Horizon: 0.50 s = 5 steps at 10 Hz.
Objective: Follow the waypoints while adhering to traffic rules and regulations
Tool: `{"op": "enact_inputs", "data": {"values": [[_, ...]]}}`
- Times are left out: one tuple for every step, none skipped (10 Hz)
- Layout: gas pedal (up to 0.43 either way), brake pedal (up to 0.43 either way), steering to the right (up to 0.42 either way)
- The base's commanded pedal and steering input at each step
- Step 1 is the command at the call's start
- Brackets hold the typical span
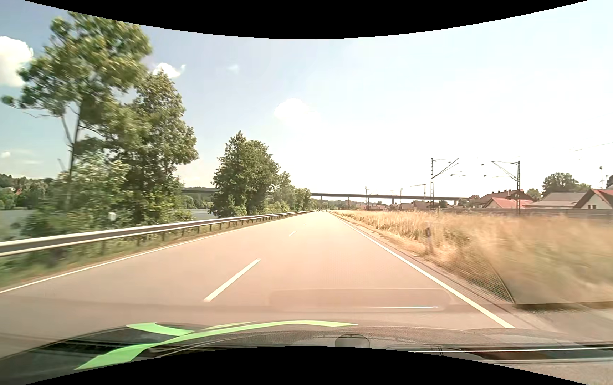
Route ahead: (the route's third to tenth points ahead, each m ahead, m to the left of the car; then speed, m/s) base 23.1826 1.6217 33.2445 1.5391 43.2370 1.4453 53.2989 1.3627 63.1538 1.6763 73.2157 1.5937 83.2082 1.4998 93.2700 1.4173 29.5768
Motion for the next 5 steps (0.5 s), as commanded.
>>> {"op": "enact_inputs", "data": {"values": [[0.0,0.0,0.001],[0.0,0.0,0.001],[0.0,0.0,0.001],[0.0,0.0,0.0],[0.0,0.0,0.001]]}}
